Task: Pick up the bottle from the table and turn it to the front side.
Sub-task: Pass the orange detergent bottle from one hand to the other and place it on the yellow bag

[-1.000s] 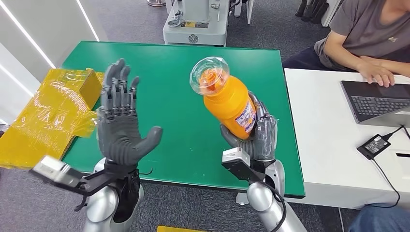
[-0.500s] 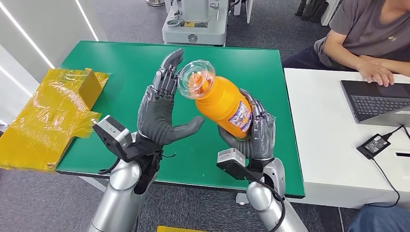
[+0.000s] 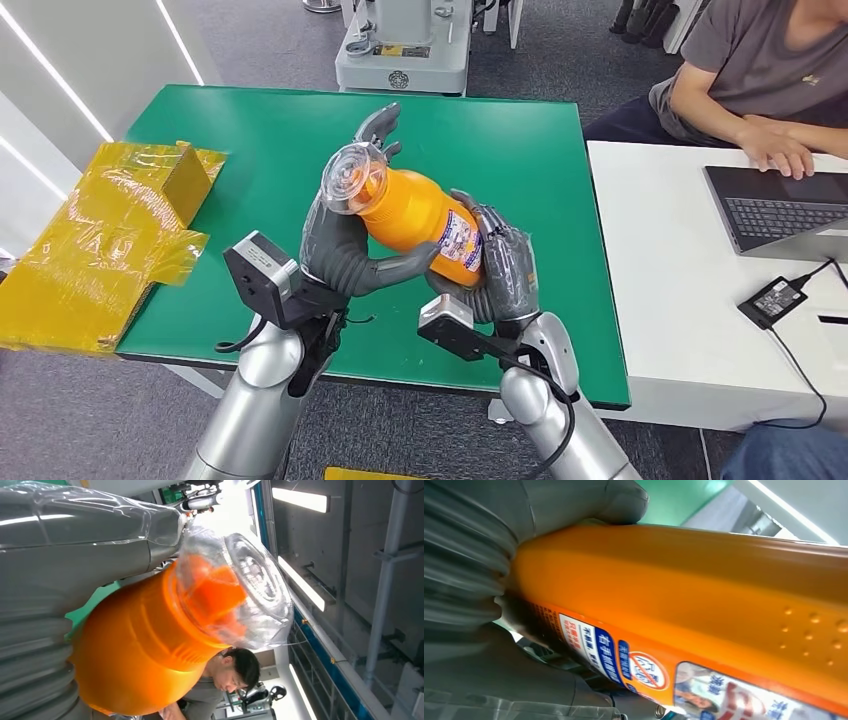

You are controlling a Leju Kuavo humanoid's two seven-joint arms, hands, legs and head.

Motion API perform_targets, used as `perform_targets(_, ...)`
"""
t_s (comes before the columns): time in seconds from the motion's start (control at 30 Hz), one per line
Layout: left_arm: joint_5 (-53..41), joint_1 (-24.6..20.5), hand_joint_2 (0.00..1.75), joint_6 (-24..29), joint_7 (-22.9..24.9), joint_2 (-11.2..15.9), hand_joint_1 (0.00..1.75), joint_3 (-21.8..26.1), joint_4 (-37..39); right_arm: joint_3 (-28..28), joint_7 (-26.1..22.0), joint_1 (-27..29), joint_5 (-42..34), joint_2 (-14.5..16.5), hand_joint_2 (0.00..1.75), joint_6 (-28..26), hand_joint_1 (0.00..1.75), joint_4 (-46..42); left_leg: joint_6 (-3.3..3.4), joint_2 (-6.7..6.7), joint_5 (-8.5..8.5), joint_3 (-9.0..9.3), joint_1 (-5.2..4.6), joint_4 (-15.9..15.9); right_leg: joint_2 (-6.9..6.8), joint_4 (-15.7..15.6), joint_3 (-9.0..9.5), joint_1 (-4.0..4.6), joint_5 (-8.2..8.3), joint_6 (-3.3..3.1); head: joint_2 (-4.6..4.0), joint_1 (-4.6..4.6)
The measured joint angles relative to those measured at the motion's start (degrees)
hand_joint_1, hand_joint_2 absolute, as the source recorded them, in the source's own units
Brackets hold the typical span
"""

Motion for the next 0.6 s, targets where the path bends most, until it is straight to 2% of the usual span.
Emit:
perform_targets(0.47,-3.09,0.05,1.75,0.27,0.69,-0.08,0.00,0.16,0.94,-0.15,0.96,-1.54,1.99,0.17,1.75,5.35,1.75,2.51,0.00,-0.01,0.00,0.00,0.00,0.00,-0.01,0.00,0.00,0.00,0.00,0.00,0.00,-0.01)
perform_targets(0.5,-3.27,0.05,1.75,0.21,0.69,-0.11,0.09,0.17,1.03,-0.19,0.91,-1.56,2.06,0.17,1.75,5.56,1.75,2.64,0.00,-0.01,0.00,0.00,0.00,0.00,0.00,0.00,0.00,0.00,0.00,0.00,0.00,-0.01)
perform_targets(0.6,-4.07,0.04,1.75,-0.19,0.69,-0.28,1.40,0.17,1.14,-0.29,0.63,-1.61,2.12,0.17,1.75,6.11,1.75,2.96,0.00,-0.01,0.00,-0.01,0.00,0.00,-0.01,0.00,0.00,0.00,0.00,0.00,0.00,-0.01)
